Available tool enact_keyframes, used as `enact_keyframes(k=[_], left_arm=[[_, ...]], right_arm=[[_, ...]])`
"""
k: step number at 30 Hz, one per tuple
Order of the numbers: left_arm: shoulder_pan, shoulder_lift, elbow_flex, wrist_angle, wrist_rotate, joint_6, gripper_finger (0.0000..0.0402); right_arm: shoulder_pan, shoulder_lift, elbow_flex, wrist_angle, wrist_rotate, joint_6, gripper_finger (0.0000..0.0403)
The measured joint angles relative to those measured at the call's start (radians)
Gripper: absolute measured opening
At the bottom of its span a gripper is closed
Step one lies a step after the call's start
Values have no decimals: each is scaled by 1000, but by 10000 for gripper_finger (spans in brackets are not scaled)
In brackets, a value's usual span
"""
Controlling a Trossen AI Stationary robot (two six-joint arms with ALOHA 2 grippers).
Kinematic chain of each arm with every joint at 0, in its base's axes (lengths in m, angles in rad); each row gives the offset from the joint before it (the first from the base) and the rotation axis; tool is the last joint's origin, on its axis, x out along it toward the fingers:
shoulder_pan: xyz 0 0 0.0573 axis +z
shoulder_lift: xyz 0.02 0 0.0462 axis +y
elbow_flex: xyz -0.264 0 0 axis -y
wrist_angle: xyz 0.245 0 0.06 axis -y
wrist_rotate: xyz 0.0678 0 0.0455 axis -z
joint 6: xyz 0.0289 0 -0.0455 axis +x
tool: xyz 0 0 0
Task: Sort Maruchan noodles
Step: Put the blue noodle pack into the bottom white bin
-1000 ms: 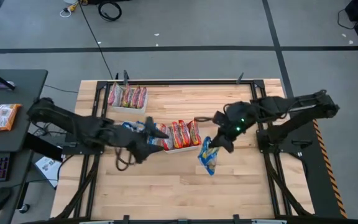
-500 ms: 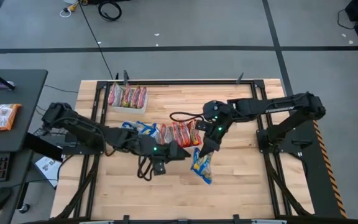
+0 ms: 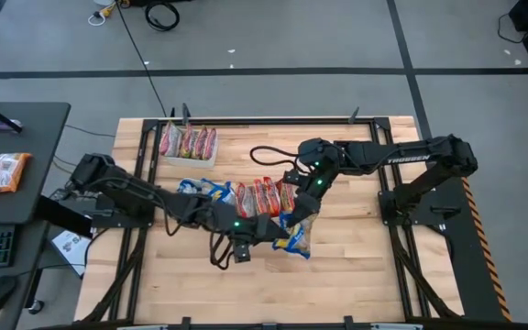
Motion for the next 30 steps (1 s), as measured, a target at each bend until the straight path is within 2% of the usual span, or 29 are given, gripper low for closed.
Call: enact_keyframes(k=[8,14,19,23,26,30], left_arm=[[17,8,4,36,39,54,272],[18,8,4,45,120,159,272],[28,8,4,115,130,238,272],[44,8,4,134,154,237,270],[47,8,4,119,157,237,254],[40,20,4,108,133,228,197]], right_arm=[[23,0,0,46,-23,83,13],[23,0,0,105,-56,169,13],[21,-1,0,106,-50,229,13],[23,-1,0,107,-15,283,13],[28,-1,0,127,30,297,17],[39,-1,0,159,117,293,34]])
